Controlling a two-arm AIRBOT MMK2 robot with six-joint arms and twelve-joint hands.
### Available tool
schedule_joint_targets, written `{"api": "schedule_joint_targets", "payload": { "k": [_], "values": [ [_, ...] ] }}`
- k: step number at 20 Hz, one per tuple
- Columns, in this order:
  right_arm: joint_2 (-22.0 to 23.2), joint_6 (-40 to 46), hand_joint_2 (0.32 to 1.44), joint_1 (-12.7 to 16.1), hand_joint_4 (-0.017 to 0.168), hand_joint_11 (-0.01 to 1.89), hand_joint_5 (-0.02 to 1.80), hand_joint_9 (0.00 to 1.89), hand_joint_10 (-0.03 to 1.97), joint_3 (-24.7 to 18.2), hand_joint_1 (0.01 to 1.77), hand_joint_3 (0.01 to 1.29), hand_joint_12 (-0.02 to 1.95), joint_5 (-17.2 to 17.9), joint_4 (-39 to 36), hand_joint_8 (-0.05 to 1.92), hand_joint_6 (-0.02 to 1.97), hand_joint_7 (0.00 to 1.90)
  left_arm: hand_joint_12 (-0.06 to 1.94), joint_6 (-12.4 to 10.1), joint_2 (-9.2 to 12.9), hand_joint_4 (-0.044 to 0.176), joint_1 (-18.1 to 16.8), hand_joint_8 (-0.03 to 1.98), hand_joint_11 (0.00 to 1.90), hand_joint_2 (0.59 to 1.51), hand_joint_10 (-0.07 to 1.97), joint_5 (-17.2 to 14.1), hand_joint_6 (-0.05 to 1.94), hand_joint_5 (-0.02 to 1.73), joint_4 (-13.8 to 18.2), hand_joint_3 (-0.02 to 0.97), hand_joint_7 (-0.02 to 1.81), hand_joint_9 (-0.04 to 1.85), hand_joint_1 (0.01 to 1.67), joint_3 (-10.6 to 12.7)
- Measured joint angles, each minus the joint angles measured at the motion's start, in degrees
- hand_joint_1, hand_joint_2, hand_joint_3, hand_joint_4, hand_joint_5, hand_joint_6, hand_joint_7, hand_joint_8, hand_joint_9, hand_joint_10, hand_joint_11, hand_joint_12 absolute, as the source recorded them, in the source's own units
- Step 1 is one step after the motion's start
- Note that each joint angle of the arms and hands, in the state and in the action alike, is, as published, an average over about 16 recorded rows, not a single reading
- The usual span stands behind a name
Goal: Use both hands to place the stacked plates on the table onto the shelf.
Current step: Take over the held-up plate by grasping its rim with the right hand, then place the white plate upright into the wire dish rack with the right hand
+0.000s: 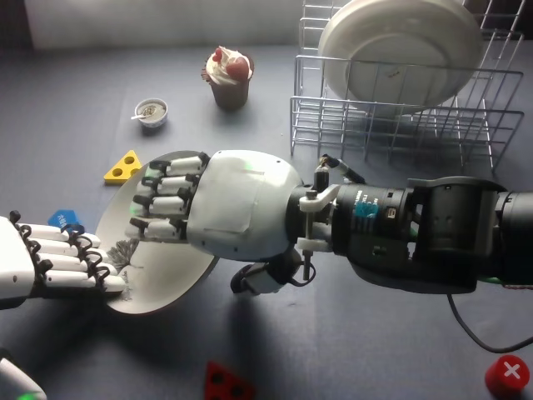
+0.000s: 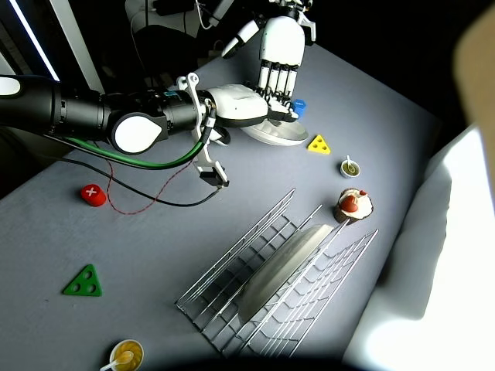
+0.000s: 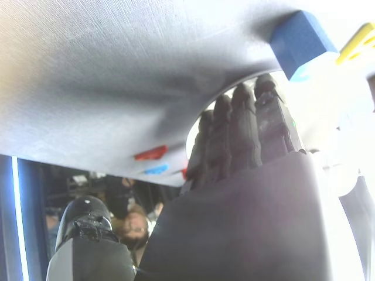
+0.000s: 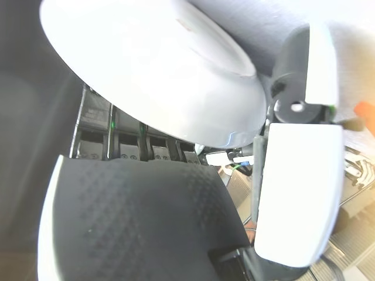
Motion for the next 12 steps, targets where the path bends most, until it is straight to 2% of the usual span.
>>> {"api": "schedule_joint_targets", "payload": {
  "k": [8,12],
  "values": [
    [-0.36,0.22,0.93,1.36,-0.002,0.79,0.72,0.83,0.30,-0.70,1.32,0.01,0.75,-0.12,-1.40,0.26,0.43,0.80,-0.01,-0.11,-0.01,-0.006,-0.15,-0.01,0.08,0.926,-0.01,-0.04,-0.01,0.07,-0.48,-0.002,0.10,0.09,0.04,-0.09],
    [0.66,0.29,0.94,1.88,-0.004,0.96,0.86,1.03,0.44,-2.35,1.41,0.01,1.04,-0.23,-0.25,0.36,0.61,0.99,-0.01,-0.16,0.24,-0.005,-0.58,-0.01,0.09,0.928,-0.01,-0.75,-0.01,0.06,-2.02,-0.001,0.10,0.09,0.04,-0.19]
  ]
}}
